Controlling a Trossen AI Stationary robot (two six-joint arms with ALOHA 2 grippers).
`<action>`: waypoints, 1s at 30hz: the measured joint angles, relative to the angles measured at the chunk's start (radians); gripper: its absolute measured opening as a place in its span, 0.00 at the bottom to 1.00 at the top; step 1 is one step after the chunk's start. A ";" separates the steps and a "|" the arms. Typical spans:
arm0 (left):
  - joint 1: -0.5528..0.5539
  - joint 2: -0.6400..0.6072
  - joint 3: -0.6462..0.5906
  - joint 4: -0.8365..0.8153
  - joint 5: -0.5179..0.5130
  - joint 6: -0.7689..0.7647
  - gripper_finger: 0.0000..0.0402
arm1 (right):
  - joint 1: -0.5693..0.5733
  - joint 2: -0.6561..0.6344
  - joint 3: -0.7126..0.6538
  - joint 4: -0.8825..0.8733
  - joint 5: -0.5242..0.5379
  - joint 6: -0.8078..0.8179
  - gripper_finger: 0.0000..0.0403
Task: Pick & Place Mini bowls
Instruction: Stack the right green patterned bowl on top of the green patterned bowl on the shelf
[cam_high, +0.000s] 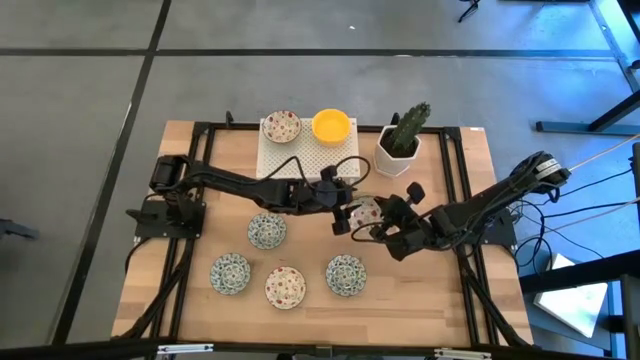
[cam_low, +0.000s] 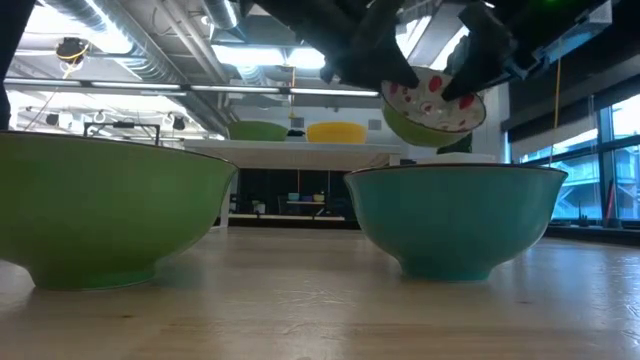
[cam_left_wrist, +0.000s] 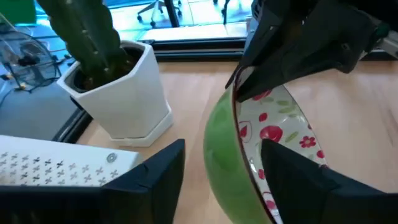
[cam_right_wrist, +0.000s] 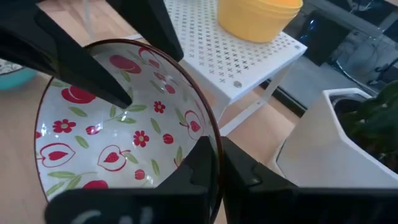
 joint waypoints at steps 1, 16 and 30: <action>0.000 0.000 0.000 0.000 -0.008 0.006 0.47 | 0.000 0.000 0.000 0.000 0.004 0.000 0.03; 0.002 0.000 0.001 -0.017 -0.136 0.058 0.03 | -0.002 0.000 0.003 0.090 0.035 -0.050 0.03; 0.006 -0.005 0.051 -0.162 -0.119 0.128 0.01 | 0.013 -0.001 0.002 0.217 -0.002 -0.195 0.21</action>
